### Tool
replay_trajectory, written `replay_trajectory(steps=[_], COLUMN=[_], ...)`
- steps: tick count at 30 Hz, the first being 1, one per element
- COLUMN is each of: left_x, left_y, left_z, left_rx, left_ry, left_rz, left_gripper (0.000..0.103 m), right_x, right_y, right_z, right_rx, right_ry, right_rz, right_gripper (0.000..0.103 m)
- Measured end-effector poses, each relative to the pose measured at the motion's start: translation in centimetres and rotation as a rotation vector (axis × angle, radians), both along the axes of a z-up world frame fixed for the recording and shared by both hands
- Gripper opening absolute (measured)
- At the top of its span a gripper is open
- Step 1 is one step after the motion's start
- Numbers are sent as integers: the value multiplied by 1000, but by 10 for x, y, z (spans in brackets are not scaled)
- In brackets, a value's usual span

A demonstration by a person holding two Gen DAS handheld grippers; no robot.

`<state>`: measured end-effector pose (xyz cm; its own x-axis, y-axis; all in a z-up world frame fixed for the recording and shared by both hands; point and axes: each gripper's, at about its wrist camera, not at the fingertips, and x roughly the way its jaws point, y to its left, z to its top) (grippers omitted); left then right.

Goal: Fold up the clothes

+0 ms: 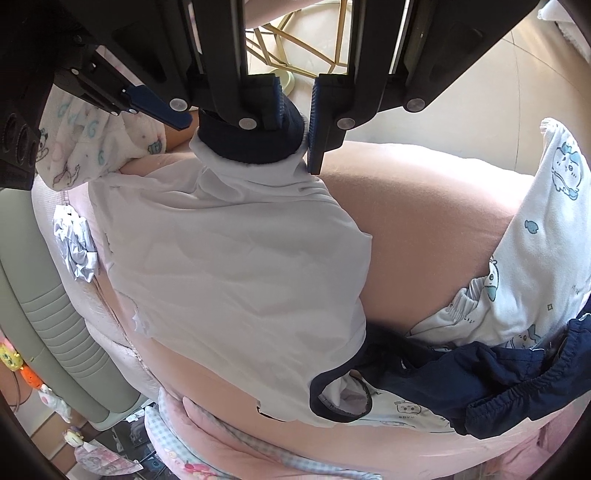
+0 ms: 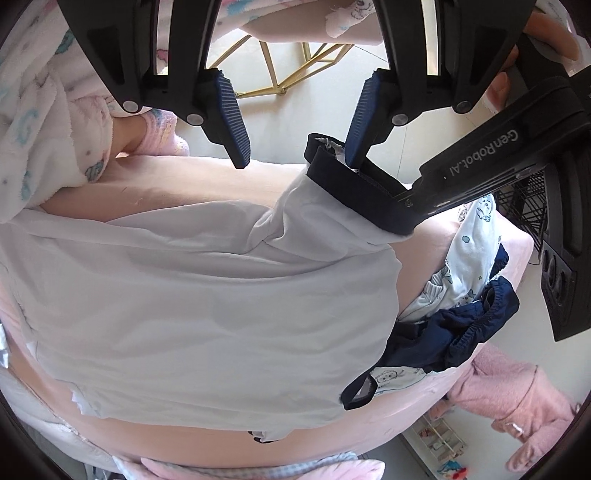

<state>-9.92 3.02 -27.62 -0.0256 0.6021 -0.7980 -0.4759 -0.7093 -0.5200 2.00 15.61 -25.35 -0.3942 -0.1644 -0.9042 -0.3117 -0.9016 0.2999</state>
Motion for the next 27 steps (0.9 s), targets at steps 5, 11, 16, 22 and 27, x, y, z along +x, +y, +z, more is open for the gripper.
replay_trajectory(steps=[5,11,16,22,27], left_x=[-1,1,4,8,9], left_y=[8,10,13,12,9], left_z=[3,1,2,5,18], left_rx=[7,16,21,36,46], left_ry=[1,-19,-30,-34,8], left_rz=[-13,-19,-31,-25,-10], left_gripper=[9,9,9,9,9], right_x=[-9,-19,-22,-20,-12], right_y=[-3,-1,-3,-1,-1], right_z=[-8,-12,-17,-14,5], right_rx=[18,61,87,59,93], right_ry=[1,-1,-30,-6,65], right_rz=[-12,-47,-46,-42,-47], right_gripper=[53,53,29,9,7])
